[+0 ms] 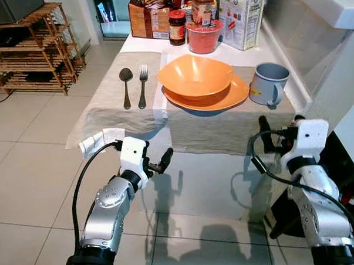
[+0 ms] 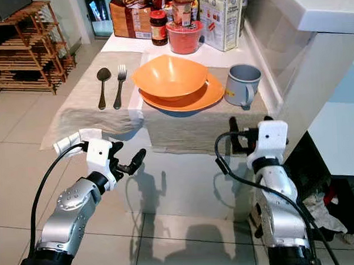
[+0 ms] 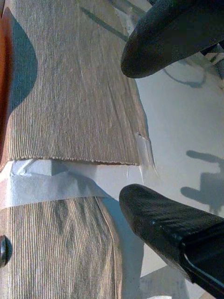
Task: Setting the table
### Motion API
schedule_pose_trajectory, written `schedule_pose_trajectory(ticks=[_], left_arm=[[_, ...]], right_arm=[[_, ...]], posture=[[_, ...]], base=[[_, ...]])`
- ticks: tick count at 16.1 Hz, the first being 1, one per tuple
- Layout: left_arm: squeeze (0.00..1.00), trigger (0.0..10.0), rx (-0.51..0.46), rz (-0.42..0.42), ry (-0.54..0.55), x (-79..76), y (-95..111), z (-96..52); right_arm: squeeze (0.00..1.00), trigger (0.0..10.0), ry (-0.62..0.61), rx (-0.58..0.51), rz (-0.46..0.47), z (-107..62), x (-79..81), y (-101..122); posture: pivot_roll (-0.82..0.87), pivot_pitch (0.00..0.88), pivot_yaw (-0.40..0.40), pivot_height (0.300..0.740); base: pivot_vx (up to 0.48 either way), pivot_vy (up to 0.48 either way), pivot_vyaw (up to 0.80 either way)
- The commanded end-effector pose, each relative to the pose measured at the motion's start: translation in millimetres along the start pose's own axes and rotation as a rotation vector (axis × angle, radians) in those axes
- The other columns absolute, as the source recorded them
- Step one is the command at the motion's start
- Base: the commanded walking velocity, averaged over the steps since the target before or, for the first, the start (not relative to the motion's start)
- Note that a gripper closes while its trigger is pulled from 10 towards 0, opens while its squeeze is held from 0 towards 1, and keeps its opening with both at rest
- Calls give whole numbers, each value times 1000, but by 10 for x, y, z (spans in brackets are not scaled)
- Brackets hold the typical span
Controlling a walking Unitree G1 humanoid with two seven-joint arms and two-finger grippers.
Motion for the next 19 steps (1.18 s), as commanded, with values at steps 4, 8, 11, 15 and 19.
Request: schedule_pose_trajectory(ticks=[4,8,11,15,19], left_arm=[[0,10000,-16,16,6,-37,48,-23],[0,10000,-93,43,49,-47,218,-87],[0,10000,-78,15,72,-57,139,-168],[0,10000,-36,12,50,-97,43,-189],[0,10000,-11,24,15,-128,41,-117]], right_arm=[[0,10000,-15,34,-5,-92,-151,-87],[0,10000,17,90,29,-44,-233,-218],[0,10000,27,71,7,80,-228,-152],[0,10000,6,65,27,19,-191,-173],[0,10000,3,30,26,93,-106,-102]], posture=[[13,18,-35,740],[152,66,-216,740],[148,71,-199,740],[125,56,-121,740],[107,30,-74,740]], base=[[0,0,0],[0,0,0],[0,0,0],[0,0,0],[0,0,0]])
Point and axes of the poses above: a point about 5 cm out from each wrist's last joint towards the gripper, its own z axis pointing out of the wrist towards the gripper, its own y axis along the axis of the wrist's last joint, x = y × z, the point moved 5 cm from there along z, pointing out of the wrist towards the gripper, and after that the axes turned 11 degrees about -z, right-handed, at the moved point
